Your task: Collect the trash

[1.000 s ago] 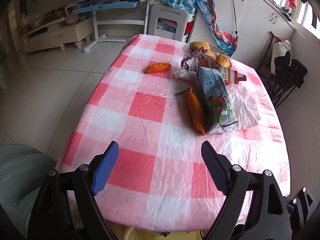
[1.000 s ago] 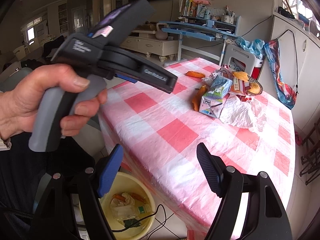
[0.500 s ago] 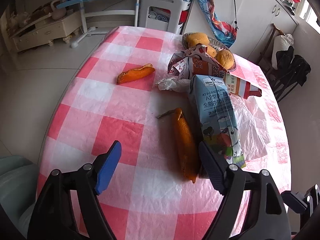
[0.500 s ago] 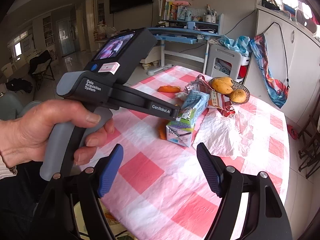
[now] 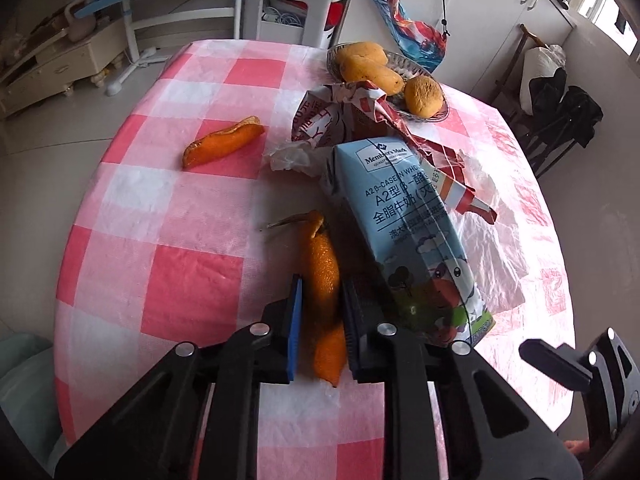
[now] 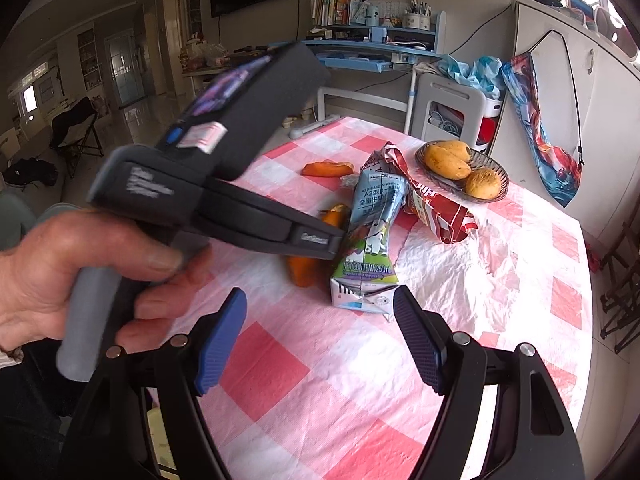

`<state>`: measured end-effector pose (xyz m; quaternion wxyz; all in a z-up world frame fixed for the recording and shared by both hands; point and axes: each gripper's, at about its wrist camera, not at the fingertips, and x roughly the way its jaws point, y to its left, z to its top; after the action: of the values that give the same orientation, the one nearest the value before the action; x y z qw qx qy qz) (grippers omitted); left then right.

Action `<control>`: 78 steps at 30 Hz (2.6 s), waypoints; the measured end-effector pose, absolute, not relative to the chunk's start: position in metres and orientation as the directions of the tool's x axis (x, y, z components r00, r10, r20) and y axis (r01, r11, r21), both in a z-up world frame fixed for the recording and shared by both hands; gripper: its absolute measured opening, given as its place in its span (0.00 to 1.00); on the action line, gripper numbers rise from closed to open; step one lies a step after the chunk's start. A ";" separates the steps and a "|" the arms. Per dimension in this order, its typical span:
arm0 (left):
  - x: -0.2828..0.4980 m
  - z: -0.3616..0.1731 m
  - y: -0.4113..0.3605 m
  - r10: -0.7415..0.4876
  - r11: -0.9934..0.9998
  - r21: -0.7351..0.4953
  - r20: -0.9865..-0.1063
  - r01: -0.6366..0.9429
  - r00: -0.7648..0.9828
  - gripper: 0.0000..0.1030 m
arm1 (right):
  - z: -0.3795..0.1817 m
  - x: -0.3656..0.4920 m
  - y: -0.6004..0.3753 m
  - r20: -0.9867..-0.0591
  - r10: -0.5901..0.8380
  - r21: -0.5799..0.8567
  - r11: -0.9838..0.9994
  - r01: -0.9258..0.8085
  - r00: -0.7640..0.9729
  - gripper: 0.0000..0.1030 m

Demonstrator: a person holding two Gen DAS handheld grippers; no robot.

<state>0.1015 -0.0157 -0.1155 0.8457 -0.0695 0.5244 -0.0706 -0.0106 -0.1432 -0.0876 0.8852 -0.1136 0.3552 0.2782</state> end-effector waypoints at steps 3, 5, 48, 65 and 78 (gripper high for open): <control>0.099 -0.109 0.000 -0.177 0.982 -0.185 -0.877 0.027 0.446 0.15 | -0.086 0.001 -0.138 -0.689 0.399 -0.014 0.827 -0.562 0.605 0.70; 0.099 -0.106 0.012 -0.171 0.982 -0.190 -0.877 0.002 0.450 0.15 | -0.086 0.010 -0.134 -0.693 0.391 -0.016 0.831 -0.556 0.605 0.70; -0.076 -0.108 0.031 -0.099 0.995 -0.098 -0.909 0.024 0.405 0.15 | -0.132 -0.177 -0.087 -0.894 0.425 0.031 0.372 -0.928 0.141 0.54; -0.173 -0.117 0.007 -0.022 0.999 0.001 -0.899 0.051 0.437 0.62 | -0.146 -0.177 -0.112 -0.867 0.249 -0.209 0.605 -0.769 0.431 0.79; -0.135 -0.086 0.059 0.078 0.978 -0.048 -0.816 -0.202 0.573 0.83 | -0.145 -0.184 -0.105 -0.805 0.222 -0.324 0.612 -0.722 0.550 0.83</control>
<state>-0.1347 0.0591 -0.0861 0.8842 -0.0678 0.4553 0.0792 -0.1838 -0.1053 -0.1447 0.8152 -0.3321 0.3760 0.2894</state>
